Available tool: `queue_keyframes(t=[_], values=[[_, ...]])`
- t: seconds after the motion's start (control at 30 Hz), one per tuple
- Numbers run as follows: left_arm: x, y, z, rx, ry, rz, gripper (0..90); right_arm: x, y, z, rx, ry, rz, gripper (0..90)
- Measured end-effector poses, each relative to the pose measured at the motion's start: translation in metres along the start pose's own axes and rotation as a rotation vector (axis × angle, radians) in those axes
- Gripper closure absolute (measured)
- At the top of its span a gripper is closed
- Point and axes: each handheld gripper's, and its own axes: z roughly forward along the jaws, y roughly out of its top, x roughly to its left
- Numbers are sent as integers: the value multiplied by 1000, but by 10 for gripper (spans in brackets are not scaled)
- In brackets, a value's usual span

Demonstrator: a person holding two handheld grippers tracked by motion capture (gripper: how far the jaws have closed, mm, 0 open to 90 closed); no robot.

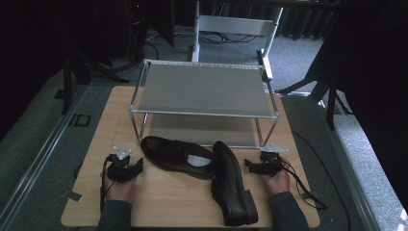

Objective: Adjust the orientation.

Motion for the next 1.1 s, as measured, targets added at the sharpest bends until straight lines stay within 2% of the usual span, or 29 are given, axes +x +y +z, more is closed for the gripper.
queue_keyframes(t=[0.3,0.47,0.8,0.9,0.97,1.1], values=[[-20,5,-16,-56,-97,12,461,1,-1,-1,1,-4,2,159],[-30,13,-27,-76,-129,28,430,1,-1,-1,1,-4,2,160],[-60,32,-48,-111,-189,60,346,1,-1,-1,1,-3,2,160],[-65,37,-49,-110,-191,62,299,1,-1,-1,1,-3,2,159],[-75,44,-47,-90,-214,84,290,1,-1,-1,1,-3,2,159],[-93,50,-43,-72,-217,108,207,1,-1,-1,1,-3,3,160]])
